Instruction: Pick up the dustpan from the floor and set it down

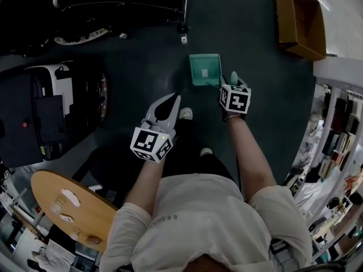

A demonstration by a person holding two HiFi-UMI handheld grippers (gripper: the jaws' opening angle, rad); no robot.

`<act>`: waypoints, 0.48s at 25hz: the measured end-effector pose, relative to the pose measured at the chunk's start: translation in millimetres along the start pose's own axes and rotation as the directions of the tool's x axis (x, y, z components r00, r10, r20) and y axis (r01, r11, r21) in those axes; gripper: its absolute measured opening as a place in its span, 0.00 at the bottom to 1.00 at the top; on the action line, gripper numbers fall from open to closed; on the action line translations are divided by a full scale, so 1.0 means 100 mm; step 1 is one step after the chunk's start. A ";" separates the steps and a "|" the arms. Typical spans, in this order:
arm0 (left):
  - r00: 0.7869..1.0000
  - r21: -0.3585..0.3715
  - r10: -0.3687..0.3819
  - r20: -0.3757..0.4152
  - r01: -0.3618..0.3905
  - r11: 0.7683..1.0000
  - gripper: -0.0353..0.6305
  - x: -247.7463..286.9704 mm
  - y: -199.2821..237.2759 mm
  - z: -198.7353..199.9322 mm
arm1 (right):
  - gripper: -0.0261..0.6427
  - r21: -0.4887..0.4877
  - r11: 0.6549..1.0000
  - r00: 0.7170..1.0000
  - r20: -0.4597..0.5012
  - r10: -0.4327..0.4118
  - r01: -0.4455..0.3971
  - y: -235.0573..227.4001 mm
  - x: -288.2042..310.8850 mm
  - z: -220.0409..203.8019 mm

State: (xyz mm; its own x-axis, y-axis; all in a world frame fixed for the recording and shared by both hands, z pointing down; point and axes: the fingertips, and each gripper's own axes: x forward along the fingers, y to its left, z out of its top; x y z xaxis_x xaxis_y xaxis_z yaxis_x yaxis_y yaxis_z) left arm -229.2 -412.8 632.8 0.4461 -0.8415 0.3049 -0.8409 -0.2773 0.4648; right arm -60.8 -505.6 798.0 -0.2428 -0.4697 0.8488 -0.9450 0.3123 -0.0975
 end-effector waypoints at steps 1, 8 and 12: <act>1.000 -0.014 0.010 0.005 -0.010 1.000 0.08 -0.02 0.01 0.00 | 0.37 -0.019 1.000 1.000 0.018 -0.015 0.015 0.00 -0.02 0.03; 0.998 0.061 -0.063 -0.010 0.064 0.996 0.08 -0.21 -0.51 0.13 | 0.40 -0.207 0.973 0.944 0.330 -0.030 0.104 0.01 -0.98 0.47; 0.998 0.113 -0.042 0.047 0.037 0.993 0.08 -0.43 -0.87 0.37 | 0.25 -0.190 0.981 0.909 0.414 0.051 0.031 -0.05 -1.82 0.45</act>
State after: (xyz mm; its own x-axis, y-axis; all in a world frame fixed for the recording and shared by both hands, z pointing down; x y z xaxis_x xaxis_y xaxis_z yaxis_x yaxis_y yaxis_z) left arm -186.2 -369.5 548.6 0.4663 -0.8499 0.2452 -0.8531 -0.3588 0.3789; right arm -21.5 -458.5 620.8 -0.3596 -0.7530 0.5511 -0.8933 0.4484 0.0297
